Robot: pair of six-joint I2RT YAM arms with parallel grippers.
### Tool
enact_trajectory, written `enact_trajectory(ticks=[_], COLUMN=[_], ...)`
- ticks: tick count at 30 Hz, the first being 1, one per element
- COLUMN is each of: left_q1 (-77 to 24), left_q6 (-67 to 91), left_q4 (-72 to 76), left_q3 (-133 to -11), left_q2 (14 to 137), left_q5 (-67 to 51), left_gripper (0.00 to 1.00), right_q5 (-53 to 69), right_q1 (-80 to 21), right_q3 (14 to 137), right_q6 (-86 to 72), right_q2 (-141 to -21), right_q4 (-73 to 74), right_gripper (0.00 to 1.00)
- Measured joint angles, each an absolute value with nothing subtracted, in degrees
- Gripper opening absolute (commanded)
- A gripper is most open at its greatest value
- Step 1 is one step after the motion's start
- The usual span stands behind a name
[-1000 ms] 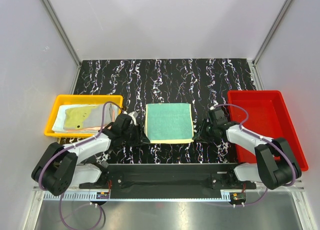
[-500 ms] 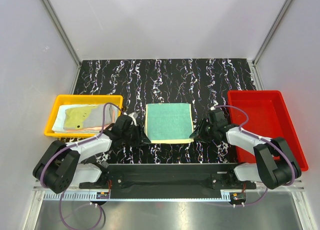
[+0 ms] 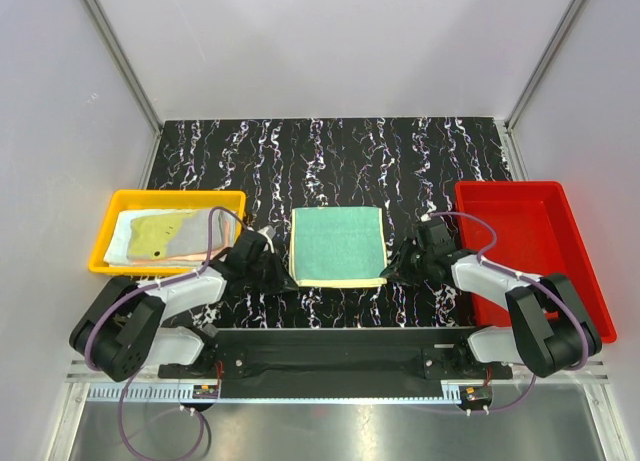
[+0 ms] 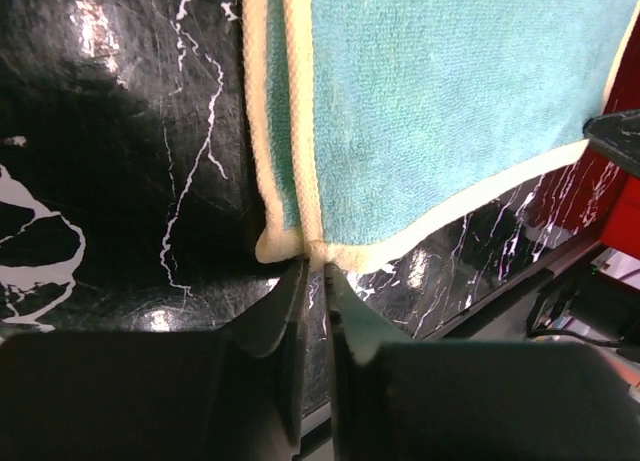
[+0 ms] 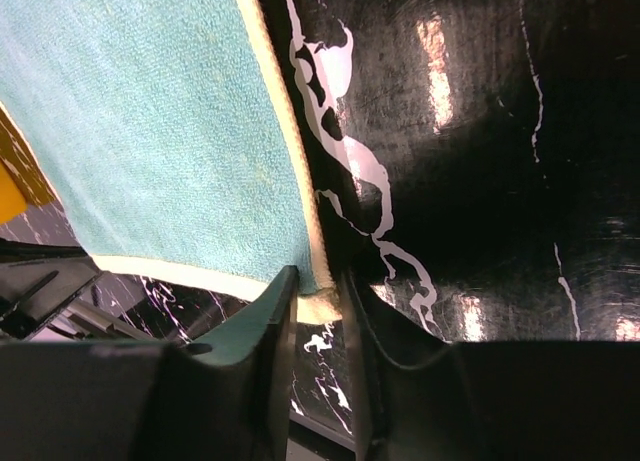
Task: Fold and stack the towels
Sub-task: Fold the towel
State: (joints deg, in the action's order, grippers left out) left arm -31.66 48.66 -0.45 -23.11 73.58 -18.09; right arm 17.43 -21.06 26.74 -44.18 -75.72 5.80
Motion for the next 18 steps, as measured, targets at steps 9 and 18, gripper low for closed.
enact_trajectory(ticks=[9,18], left_q1=[-31.8,-31.8], left_q6=[48.7,47.8], left_q4=[-2.0,-9.9], left_q3=[-23.2,-27.7], left_q2=[72.7,64.9], left_q5=[-16.6,-12.8], left_gripper=[0.00,0.00], right_q5=[17.1,17.6], right_q1=[-21.1,-21.1], right_q3=[26.5,26.5], right_q6=[-44.1,-43.9], right_q2=[-76.2,-73.5], right_q4=[5.8,7.0], right_gripper=[0.00,0.00])
